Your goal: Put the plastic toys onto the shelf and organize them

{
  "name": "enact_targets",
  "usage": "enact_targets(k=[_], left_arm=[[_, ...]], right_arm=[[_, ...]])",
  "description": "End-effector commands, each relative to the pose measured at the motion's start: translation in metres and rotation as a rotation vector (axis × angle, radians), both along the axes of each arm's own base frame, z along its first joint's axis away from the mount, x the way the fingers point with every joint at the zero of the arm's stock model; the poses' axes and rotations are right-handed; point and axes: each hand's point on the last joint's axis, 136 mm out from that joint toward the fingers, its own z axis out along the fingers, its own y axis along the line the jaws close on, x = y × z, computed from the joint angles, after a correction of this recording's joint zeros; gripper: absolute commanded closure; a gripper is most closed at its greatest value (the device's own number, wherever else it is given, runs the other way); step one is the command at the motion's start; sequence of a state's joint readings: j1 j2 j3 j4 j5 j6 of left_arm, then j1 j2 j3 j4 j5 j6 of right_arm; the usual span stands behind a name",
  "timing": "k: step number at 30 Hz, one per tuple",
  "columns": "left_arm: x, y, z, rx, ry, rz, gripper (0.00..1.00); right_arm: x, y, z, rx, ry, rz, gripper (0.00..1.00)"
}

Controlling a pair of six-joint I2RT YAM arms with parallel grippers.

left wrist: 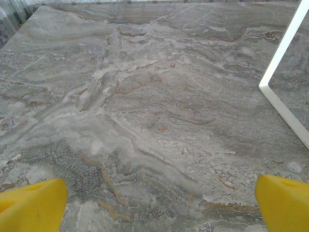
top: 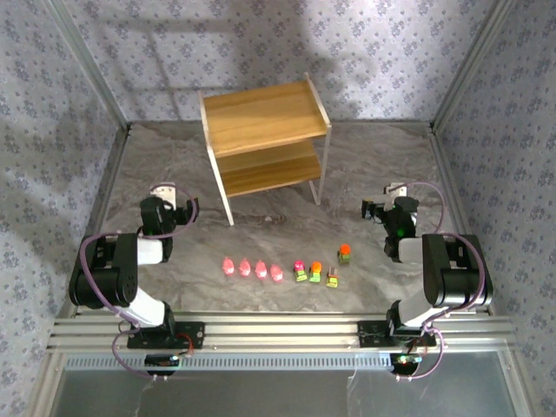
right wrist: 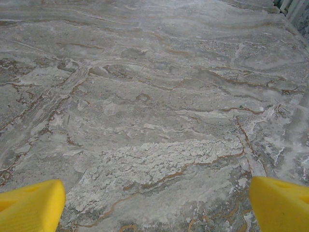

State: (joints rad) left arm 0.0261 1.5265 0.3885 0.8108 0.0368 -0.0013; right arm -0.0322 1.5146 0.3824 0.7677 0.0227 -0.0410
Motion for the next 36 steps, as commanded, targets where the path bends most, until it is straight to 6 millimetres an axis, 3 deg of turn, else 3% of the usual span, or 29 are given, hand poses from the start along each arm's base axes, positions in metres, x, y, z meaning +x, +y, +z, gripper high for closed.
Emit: enact_targets(k=[1, 14, 23, 30, 36], left_arm=[[0.007, 0.0, 0.008, -0.014, -0.023, -0.007, 0.01], [0.008, 0.004, 0.013, -0.022, -0.013, 0.012, 0.0], [0.003, 0.013, 0.032, -0.033, 0.066, 0.009, 0.0], [-0.012, 0.003, 0.047, -0.031, 0.157, -0.079, 0.03], [-0.031, -0.008, 0.048, -0.031, 0.281, -0.154, 0.09]], right_arm=[[0.006, -0.001, 0.007, 0.009, -0.025, -0.011, 0.0], [0.006, -0.002, 0.01, 0.008, -0.035, -0.011, 0.0], [-0.001, -0.029, 0.034, -0.01, -0.002, -0.202, 0.0], [-0.032, -0.053, 0.044, 0.069, 0.14, -0.485, 0.0], [-0.078, -0.05, 0.073, 0.044, 0.23, -0.665, 0.0]])
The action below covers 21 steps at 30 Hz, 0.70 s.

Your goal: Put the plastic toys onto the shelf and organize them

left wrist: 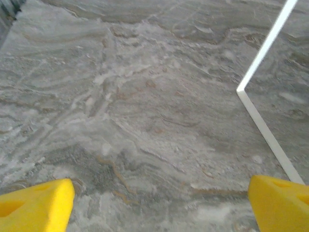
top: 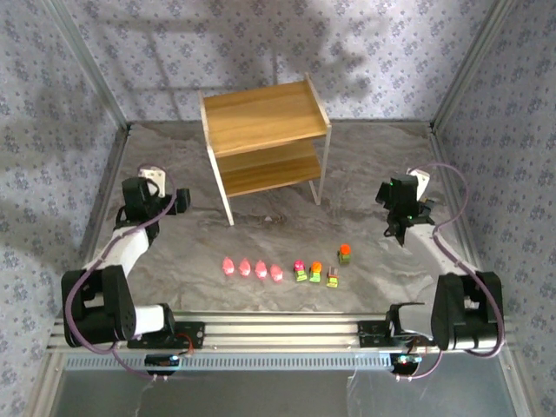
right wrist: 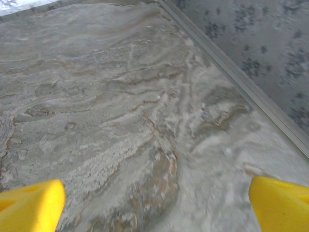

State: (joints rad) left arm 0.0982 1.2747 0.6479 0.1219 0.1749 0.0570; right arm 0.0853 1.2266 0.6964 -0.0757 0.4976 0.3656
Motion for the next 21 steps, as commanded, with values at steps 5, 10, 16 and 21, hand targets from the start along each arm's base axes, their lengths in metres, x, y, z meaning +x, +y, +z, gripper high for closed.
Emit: enact_targets(k=[5, 10, 16, 21], left_arm=[[-0.04, -0.022, -0.005, -0.016, 0.204, -0.149, 0.11], [-0.063, -0.041, 0.003, -0.017, 0.228, -0.263, 0.11], [-0.081, -0.062, 0.004, 0.03, 0.259, -0.342, 0.11], [-0.086, -0.075, -0.001, 0.026, 0.296, -0.392, 0.1]], right_arm=[[-0.071, 0.017, 0.021, 0.017, 0.114, -0.082, 0.0], [-0.097, 0.059, 0.025, 0.041, 0.197, 0.052, 0.0], [-0.123, 0.098, 0.025, 0.024, 0.264, 0.177, 0.03], [-0.138, 0.12, 0.014, -0.004, 0.317, 0.244, 0.03]])
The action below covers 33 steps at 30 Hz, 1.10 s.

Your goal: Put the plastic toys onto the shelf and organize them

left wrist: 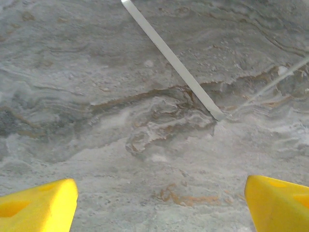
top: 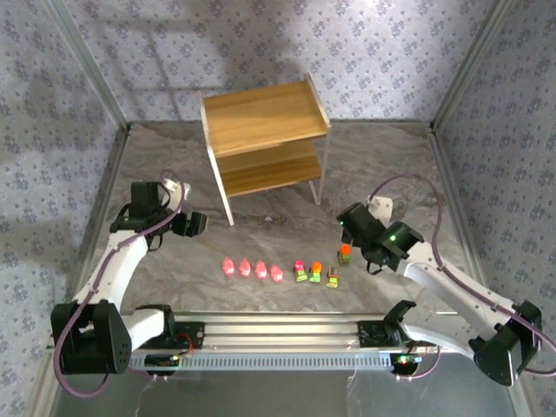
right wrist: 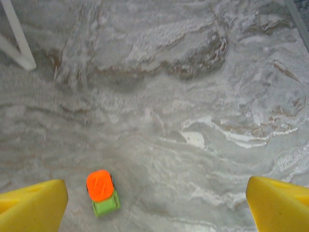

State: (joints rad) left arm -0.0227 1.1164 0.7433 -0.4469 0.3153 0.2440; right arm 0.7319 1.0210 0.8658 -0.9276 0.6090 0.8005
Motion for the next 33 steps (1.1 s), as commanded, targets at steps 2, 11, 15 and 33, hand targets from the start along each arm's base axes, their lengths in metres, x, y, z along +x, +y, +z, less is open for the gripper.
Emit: enact_targets(k=[2, 11, 15, 33], left_arm=[[-0.009, -0.012, 0.005, -0.008, 0.043, -0.067, 0.1], [-0.022, -0.017, -0.003, 0.022, 0.065, -0.106, 0.1], [-0.03, -0.022, -0.009, 0.029, 0.074, -0.141, 0.1], [-0.009, -0.021, -0.006, 0.034, 0.046, -0.089, 0.1]], right_arm=[[-0.018, 0.003, -0.009, -0.042, 0.054, -0.005, 0.02], [-0.034, 0.029, -0.045, 0.031, 0.128, 0.087, 0.11], [-0.04, 0.034, -0.052, 0.032, 0.145, 0.123, 0.18], [-0.042, 0.045, -0.092, 0.096, 0.14, 0.158, 0.41]])
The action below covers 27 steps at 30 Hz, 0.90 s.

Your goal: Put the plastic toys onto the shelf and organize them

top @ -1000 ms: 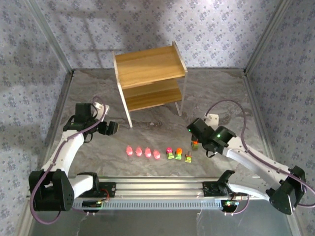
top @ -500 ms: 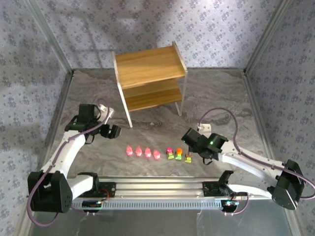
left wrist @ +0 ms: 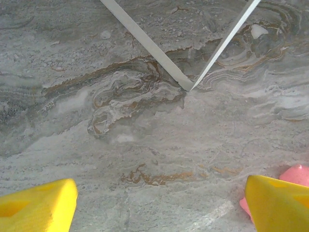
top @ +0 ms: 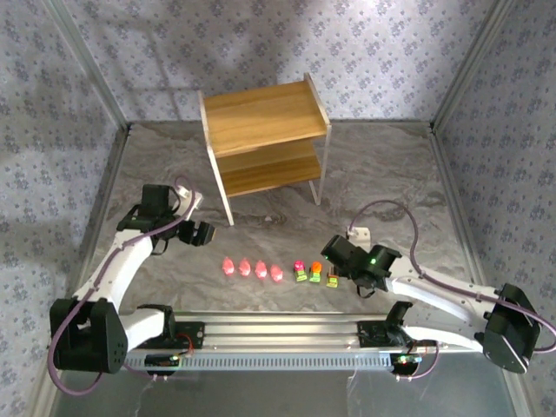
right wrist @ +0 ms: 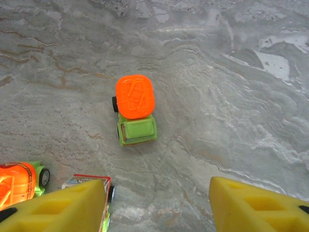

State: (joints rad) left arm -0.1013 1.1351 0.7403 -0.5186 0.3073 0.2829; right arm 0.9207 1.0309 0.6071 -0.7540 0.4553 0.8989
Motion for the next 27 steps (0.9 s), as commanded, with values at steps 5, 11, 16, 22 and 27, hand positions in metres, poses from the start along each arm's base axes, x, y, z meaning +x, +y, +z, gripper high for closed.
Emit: enact_targets(k=[5, 11, 16, 22, 27], left_arm=[[0.011, 0.0, 0.006, -0.004, -0.02, 0.026, 0.1], [0.01, 0.001, 0.004, -0.002, -0.021, 0.033, 0.1], [0.011, 0.001, 0.002, -0.003, -0.013, 0.037, 0.1], [0.011, 0.001, -0.001, -0.003, -0.007, 0.038, 0.1], [0.01, 0.001, -0.004, -0.001, 0.0, 0.038, 0.1]], right_arm=[[0.012, 0.002, -0.008, 0.039, -0.082, -0.017, 0.44], [0.016, -0.001, -0.009, 0.038, -0.109, -0.02, 0.52], [0.02, 0.0, -0.016, 0.054, -0.086, -0.021, 0.57], [0.023, 0.003, -0.023, 0.072, -0.06, -0.012, 0.54], [0.024, 0.005, -0.029, 0.069, -0.039, -0.009, 0.54]])
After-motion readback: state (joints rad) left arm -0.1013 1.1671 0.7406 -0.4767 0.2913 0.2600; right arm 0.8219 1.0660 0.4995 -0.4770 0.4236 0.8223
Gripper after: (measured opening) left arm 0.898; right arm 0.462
